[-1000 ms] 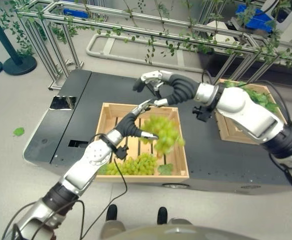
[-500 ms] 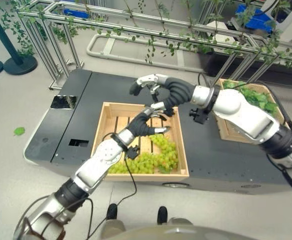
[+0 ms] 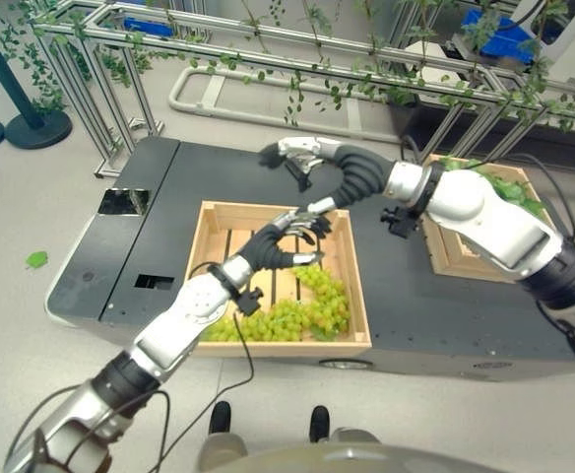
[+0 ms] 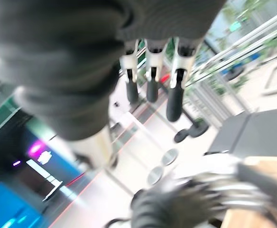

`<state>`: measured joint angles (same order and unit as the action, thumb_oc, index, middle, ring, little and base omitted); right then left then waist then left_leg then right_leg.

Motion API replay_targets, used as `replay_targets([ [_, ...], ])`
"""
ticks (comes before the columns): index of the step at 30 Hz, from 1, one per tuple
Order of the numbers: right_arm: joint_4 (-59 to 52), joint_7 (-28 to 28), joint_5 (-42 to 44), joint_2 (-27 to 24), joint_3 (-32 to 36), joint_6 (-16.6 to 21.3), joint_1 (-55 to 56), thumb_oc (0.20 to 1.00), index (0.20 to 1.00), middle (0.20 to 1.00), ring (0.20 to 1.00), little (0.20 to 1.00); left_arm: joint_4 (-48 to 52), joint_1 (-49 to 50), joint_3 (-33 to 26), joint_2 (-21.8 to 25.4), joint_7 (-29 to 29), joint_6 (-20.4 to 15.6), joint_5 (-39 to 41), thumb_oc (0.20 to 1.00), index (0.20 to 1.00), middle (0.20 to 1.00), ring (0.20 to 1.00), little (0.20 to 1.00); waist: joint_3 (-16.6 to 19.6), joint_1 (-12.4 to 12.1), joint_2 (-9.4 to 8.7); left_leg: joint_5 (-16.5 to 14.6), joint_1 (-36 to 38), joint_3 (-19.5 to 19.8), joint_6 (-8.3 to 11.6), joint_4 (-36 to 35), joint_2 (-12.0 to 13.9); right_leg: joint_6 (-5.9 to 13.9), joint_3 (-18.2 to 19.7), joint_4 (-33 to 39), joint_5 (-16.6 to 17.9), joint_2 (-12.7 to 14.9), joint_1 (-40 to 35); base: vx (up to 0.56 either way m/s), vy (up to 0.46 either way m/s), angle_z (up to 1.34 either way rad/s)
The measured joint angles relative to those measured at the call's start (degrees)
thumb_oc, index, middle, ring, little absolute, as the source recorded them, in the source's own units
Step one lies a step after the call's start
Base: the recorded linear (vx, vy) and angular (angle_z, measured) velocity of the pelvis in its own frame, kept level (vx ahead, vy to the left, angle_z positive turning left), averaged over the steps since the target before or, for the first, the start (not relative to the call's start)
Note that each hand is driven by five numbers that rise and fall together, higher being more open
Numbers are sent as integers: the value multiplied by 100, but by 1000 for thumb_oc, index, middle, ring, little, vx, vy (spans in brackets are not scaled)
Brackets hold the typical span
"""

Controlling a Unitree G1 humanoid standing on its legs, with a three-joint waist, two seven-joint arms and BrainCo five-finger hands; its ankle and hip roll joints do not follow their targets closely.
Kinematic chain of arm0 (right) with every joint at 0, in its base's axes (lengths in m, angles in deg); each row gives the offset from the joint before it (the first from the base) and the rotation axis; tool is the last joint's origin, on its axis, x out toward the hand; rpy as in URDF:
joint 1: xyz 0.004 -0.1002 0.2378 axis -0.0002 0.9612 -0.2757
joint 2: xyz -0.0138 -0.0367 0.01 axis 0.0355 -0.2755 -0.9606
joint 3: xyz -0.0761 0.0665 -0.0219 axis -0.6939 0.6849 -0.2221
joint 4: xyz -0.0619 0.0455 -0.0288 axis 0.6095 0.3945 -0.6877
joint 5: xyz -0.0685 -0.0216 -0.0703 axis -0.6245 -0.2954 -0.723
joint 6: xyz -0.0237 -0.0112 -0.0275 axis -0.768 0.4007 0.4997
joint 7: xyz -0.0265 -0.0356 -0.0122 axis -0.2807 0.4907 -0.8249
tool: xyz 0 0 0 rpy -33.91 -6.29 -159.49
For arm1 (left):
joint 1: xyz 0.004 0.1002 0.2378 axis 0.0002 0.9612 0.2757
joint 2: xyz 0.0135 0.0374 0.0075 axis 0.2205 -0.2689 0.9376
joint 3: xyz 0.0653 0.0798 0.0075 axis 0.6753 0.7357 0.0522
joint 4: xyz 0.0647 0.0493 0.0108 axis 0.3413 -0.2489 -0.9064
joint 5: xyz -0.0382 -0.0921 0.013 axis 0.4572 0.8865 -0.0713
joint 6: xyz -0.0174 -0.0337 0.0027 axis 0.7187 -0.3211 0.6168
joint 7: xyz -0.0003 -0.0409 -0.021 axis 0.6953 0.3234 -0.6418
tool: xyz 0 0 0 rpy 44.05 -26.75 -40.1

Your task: Pick up the fruits from the basket on one side to the basket on the other side

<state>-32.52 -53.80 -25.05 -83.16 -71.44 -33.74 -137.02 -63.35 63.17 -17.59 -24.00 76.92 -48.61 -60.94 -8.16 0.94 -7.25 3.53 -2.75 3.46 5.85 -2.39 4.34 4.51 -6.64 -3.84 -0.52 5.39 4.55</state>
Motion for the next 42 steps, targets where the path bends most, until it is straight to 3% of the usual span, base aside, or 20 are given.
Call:
replay_targets([
  [9,135,136,-328,-595,1825,136,2156,1000,1000,1000,1000,1000,-27,1771,-1647,615,53,-143,147,1000,1000,1000,1000,1000,-27,-36,52,-13,-7,8,-19,-17,-16,27,-10,-1,-36,29,7,0,0,0],
  [10,92,142,-330,-593,2251,150,2690,1000,1000,1000,1000,1000,-70,2146,-1988,576,50,-213,148,1000,1000,1000,1000,1000,-28,-32,54,-15,-9,14,-21,-21,-21,33,-13,-1,-46,43,10,0,0,0],
  [14,118,143,-452,-591,2760,179,3377,1000,1000,1000,1000,1000,-518,2504,-2450,395,-14,-265,147,1000,1000,1000,1000,1000,-78,-34,129,-20,-26,20,-30,-15,-33,44,-18,-10,-54,68,24,0,0,0],
  [19,490,144,-680,-451,3460,241,4262,1000,1000,1000,1000,1000,-989,2868,-3109,-183,-132,-316,163,1000,1000,1000,1000,1000,-96,-38,157,-17,-198,59,-35,37,-52,54,-43,-85,-78,75,186,-30,5,3],
  [21,679,144,-808,-376,3489,243,4421,1000,1000,1000,1000,1000,-1085,2948,-3155,-243,-180,-323,160,1000,1000,1000,1000,1000,-112,-50,161,-18,-210,66,-36,42,-57,64,-51,-95,-91,70,199,-88,9,3],
  [27,1585,238,-1184,494,3495,170,4331,1000,1000,1000,1000,1000,-1281,2701,-3332,-462,-477,-418,94,1000,1000,1000,1000,1000,-428,-146,151,-15,-584,112,-38,265,-69,57,-58,-387,-130,100,599,-60,11,1],
  [31,1655,314,-1466,765,2891,101,3797,1000,1000,1000,1000,1000,-1294,2437,-3301,-468,-665,-432,-138,1000,1000,1000,1000,1000,-726,-184,176,-14,-717,123,-36,357,-63,45,-48,-514,-137,118,748,-60,19,0],
  [34,1636,383,-1834,755,2778,103,3397,1000,1000,1000,1000,1000,-1287,2245,-3292,-465,-704,-441,-360,1000,1000,1000,1000,1000,-867,-223,176,-7,-799,135,-40,389,-78,34,-54,-542,-129,131,807,-46,27,5],
  [37,1739,628,-2583,377,2309,221,2845,1000,1000,1000,1000,1000,-1286,2176,-3227,-436,-753,-471,-365,1000,1000,1000,1000,1000,-991,-197,171,-3,-799,133,-47,412,-92,40,-52,-591,-135,153,822,-38,9,1],
  [42,1946,815,-3502,-128,1588,353,1818,1000,1000,1000,1000,1000,-1275,1882,-3026,-416,-870,-519,-367,1000,1000,1000,1000,1000,-1226,-363,122,-1,-953,147,-49,451,-104,15,-59,-611,-122,156,960,-47,6,0],
])
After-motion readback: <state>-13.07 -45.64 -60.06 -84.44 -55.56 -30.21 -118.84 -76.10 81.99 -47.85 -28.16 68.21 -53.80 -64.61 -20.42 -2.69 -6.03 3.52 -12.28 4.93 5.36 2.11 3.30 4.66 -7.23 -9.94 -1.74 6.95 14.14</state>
